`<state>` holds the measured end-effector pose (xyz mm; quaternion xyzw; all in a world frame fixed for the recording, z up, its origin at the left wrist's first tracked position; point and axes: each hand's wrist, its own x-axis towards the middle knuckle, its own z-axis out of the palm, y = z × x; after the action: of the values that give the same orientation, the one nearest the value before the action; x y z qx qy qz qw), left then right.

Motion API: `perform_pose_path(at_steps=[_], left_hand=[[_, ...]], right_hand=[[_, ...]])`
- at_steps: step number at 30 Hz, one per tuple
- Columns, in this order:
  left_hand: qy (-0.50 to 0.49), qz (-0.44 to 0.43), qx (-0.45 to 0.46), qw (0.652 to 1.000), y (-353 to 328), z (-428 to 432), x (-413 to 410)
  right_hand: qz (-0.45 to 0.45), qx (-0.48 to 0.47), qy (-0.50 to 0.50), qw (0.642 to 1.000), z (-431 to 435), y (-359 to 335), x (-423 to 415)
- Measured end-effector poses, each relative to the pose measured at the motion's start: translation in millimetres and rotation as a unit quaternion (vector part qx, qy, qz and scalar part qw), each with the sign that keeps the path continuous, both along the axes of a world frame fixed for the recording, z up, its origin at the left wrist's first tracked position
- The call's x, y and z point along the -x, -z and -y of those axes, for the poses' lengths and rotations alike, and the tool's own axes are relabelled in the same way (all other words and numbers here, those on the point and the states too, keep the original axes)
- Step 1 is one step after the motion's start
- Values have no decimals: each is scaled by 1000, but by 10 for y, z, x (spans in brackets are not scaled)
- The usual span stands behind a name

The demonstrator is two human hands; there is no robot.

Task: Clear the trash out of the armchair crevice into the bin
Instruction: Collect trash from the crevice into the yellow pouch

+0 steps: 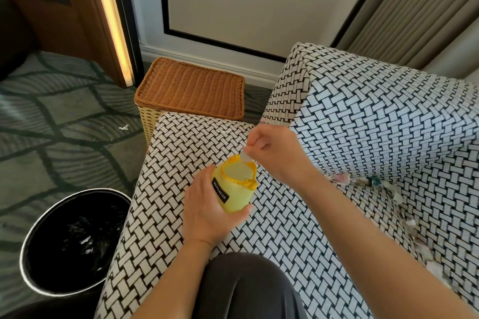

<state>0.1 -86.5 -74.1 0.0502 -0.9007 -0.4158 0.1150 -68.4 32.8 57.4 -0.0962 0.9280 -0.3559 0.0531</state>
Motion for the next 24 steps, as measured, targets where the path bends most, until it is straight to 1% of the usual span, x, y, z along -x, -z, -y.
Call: perform_pose_path(at_steps=[1,6,7,8,11,13,15,18,20,24], left_hand=[[8,8,-15,1000,-18,6,-16],[34,63,-106,992,-174,31,-79],[46,71,-119,989,-232,16,-89],[65,75,-131,986,-290,-18,-97],[114,80,-150,979,-486,-162,-94],[140,76,-152,975,-628,-290,-84],[173,72,-186,964,-858,-492,-119],[247,85,-287,922,-1144,-874,-256],[272,137,-349,886,-1167,-1087,-349],[216,276,-471,809,-1195,-1416,-536]], right_hand=[[13,6,3,1000,-3,50,-40],[48,-48,9,998,-40,243,-168],[53,-43,16,998,-63,234,-200],[62,-21,31,997,-106,211,-238],[95,92,101,986,-290,82,-361],[97,133,143,976,-458,-25,-448],[81,156,185,967,-680,-181,-569],[65,232,232,942,-1047,-393,-800],[53,260,226,937,-1197,-498,-953],[-13,238,213,948,-1400,-554,-1203]])
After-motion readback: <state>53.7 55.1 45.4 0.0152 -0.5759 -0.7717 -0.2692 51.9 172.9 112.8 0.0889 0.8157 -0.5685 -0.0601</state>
